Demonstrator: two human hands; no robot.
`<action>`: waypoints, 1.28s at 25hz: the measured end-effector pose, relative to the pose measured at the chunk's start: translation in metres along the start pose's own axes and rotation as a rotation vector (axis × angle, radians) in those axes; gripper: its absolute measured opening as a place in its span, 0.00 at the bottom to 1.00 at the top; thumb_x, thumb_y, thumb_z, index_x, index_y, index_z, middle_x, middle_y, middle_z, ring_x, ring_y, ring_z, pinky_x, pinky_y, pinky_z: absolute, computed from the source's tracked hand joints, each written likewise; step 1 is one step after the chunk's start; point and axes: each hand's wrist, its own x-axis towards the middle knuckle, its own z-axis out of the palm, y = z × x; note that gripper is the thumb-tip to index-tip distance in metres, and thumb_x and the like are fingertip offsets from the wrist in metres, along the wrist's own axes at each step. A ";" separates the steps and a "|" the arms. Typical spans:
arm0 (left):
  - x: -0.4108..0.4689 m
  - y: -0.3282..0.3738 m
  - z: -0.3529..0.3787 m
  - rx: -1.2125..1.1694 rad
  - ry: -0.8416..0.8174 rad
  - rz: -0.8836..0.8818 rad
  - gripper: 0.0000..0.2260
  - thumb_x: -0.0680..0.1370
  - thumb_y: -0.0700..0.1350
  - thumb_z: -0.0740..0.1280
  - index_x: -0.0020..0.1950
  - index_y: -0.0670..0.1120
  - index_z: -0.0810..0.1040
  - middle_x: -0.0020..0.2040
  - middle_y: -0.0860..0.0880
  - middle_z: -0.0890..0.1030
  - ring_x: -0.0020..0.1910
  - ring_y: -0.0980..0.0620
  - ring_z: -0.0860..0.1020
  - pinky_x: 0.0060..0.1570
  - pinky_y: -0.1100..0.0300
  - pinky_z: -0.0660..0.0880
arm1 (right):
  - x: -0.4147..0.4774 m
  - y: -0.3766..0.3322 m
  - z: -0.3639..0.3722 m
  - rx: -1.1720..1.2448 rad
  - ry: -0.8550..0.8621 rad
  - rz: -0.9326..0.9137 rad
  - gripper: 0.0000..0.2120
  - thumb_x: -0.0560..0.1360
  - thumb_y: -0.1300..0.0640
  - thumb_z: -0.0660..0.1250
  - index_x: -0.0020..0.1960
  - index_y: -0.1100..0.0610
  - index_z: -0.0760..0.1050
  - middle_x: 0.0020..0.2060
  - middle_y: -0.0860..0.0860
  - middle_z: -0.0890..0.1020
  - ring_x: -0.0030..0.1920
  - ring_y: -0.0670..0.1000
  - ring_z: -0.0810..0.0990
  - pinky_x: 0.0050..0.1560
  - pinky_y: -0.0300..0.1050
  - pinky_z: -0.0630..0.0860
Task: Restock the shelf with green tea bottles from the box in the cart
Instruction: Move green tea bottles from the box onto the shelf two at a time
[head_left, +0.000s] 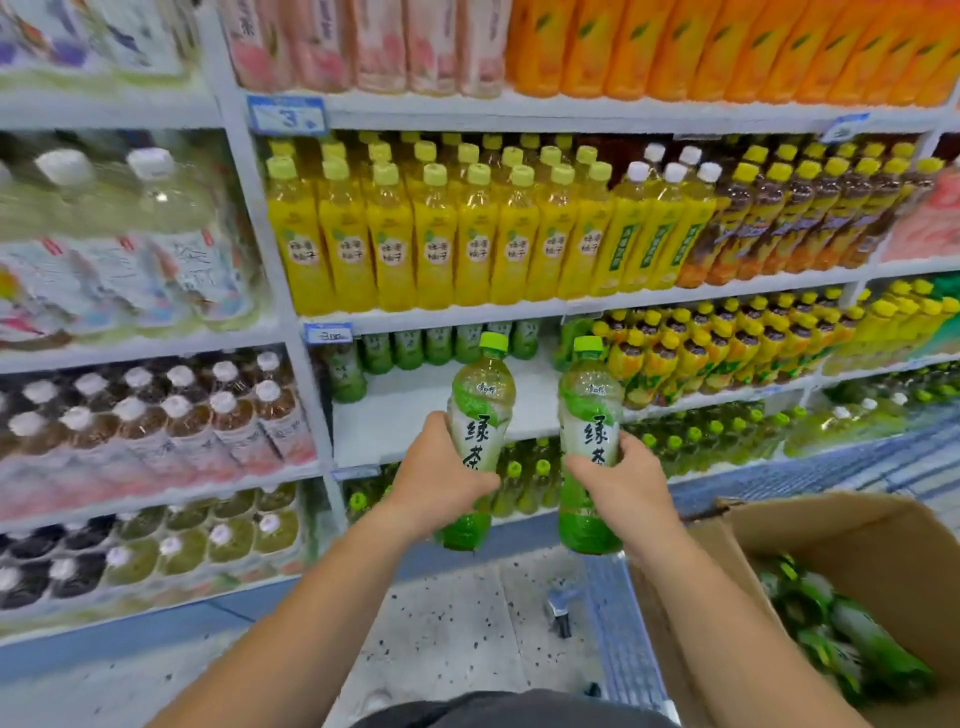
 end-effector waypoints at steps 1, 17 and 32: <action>0.006 -0.009 -0.015 0.004 0.015 -0.012 0.26 0.63 0.45 0.79 0.54 0.54 0.68 0.49 0.52 0.78 0.44 0.56 0.79 0.29 0.68 0.73 | 0.004 -0.006 0.018 -0.003 -0.026 0.000 0.11 0.69 0.54 0.76 0.49 0.48 0.77 0.43 0.47 0.85 0.41 0.48 0.84 0.35 0.43 0.76; 0.155 -0.157 -0.039 -0.165 0.451 -0.076 0.21 0.65 0.45 0.80 0.52 0.59 0.76 0.44 0.65 0.81 0.41 0.66 0.80 0.35 0.69 0.76 | 0.171 0.040 0.218 -0.169 -0.356 -0.196 0.12 0.66 0.53 0.77 0.45 0.44 0.78 0.38 0.35 0.84 0.38 0.36 0.82 0.28 0.26 0.71; 0.275 -0.223 -0.007 -0.039 0.615 0.318 0.24 0.69 0.46 0.81 0.58 0.63 0.75 0.53 0.64 0.82 0.54 0.69 0.78 0.49 0.78 0.70 | 0.284 0.097 0.293 0.043 -0.244 -0.527 0.26 0.64 0.50 0.82 0.51 0.31 0.71 0.48 0.26 0.79 0.47 0.29 0.79 0.41 0.21 0.72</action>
